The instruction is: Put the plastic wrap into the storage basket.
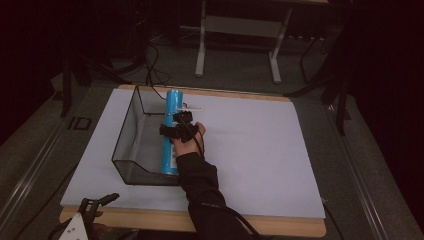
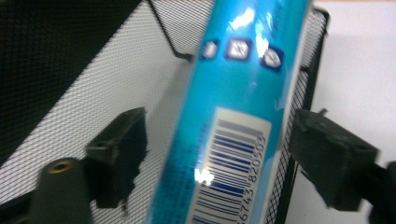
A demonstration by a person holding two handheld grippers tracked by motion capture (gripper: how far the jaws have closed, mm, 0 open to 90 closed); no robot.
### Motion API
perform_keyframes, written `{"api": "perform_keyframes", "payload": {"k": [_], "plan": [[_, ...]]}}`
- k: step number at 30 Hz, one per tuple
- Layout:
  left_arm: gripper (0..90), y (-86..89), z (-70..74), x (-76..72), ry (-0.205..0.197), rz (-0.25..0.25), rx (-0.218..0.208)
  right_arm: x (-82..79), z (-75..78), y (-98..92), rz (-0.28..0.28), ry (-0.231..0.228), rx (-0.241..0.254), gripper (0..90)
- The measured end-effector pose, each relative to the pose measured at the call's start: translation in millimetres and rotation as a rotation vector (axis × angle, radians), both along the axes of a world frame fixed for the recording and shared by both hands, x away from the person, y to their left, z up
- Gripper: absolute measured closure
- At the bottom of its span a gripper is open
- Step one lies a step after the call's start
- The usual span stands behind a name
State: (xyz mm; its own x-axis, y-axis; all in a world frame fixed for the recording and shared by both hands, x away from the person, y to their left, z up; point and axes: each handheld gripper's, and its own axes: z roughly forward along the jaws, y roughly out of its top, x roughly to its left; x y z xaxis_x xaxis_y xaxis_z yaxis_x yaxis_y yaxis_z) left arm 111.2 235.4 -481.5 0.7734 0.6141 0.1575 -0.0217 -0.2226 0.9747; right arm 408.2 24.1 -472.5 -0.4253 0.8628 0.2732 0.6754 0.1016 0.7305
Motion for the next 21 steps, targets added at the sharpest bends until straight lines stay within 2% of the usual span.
{"api": "perform_keyframes", "payload": {"k": [1, 7, 11, 14, 18, 21], "plan": [[0.2, 0.0, -0.1, 0.1, 0.001, 0.001, 0.002, 0.2, 3.4, -1.7, 0.019, -0.005, 0.008, 17.8], [0.2, 0.1, -0.9, 0.6, 0.008, 0.003, 0.000, -1.0, 24.5, -21.5, 0.112, -0.071, -0.043, 17.3], [0.2, -0.9, -1.6, 1.5, 0.015, -0.003, 0.007, -3.6, 34.9, -37.9, 0.152, -0.082, -0.046, 17.2], [0.2, -1.4, -1.9, 1.2, 0.015, -0.004, 0.010, -7.0, 39.2, -50.8, 0.169, -0.096, -0.061, 15.9], [0.2, -1.7, -2.3, 1.7, 0.018, -0.006, 0.010, -12.3, 42.3, -71.0, 0.177, -0.104, -0.049, 14.5], [0.2, -2.2, -2.5, 1.9, 0.020, -0.005, 0.013, -17.4, 42.7, -86.2, 0.180, -0.129, -0.059, 14.3]]}}
